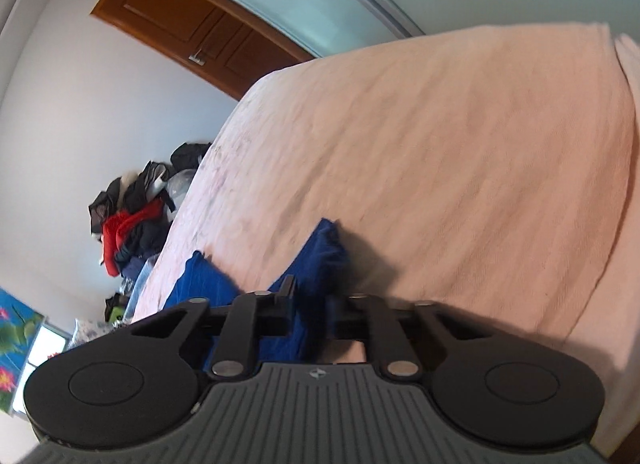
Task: Fold small clothes
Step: 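Grasp the sweater sleeve cuff with the right gripper and lift it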
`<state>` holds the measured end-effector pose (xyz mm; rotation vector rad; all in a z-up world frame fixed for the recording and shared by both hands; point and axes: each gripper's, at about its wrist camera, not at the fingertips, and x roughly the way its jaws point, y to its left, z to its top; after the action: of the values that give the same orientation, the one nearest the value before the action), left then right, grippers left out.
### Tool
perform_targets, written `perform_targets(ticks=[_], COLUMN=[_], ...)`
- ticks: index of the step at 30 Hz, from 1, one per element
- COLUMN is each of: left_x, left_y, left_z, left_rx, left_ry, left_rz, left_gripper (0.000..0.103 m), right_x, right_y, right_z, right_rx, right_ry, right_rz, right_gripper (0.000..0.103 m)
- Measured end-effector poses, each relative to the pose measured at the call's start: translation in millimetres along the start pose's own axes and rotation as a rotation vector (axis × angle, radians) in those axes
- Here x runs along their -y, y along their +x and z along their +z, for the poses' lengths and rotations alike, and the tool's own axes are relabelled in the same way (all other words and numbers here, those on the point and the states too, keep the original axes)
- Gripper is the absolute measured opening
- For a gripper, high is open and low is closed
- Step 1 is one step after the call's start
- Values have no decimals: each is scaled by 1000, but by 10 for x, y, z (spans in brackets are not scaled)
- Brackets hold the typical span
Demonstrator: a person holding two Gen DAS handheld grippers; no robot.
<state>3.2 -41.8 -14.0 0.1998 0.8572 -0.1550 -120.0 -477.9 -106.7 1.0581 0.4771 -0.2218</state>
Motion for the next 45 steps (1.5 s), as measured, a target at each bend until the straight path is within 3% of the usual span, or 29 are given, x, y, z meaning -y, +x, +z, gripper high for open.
perform_targets(ticks=[1,6,10,22,29,35,40,45], left_x=[-4,-10,-14,-115,-186,-293,-412,-524], left_y=[-5,-8,15,47,75,75,93,100], left_z=[2,24,34,38,47,84,142,163], left_rx=[5,13,4,-2,-2,16,25,31], left_ry=[-2,-3,-5,-31,-38,-59,-86,-102], left_rz=[-2,-19,-16,-4,9,38,65,80], left_gripper=[103,103,103,103,103,103,103,103], right_x=[23,-144,-361,-742,-755,-988,-1494,-2072], right_y=[-9,-26,4,154,28,-71,131,630], right_z=[10,141,478,1633,1863,1938,1556,1017], right_rx=[3,34,92,358,489,597,521,349], right_ry=[11,-59,-97,-239,-300,-354,-525,-680], right_rz=[13,29,58,-81,-165,-205,-116,44], right_gripper=[5,8,8,8,8,8,9,8])
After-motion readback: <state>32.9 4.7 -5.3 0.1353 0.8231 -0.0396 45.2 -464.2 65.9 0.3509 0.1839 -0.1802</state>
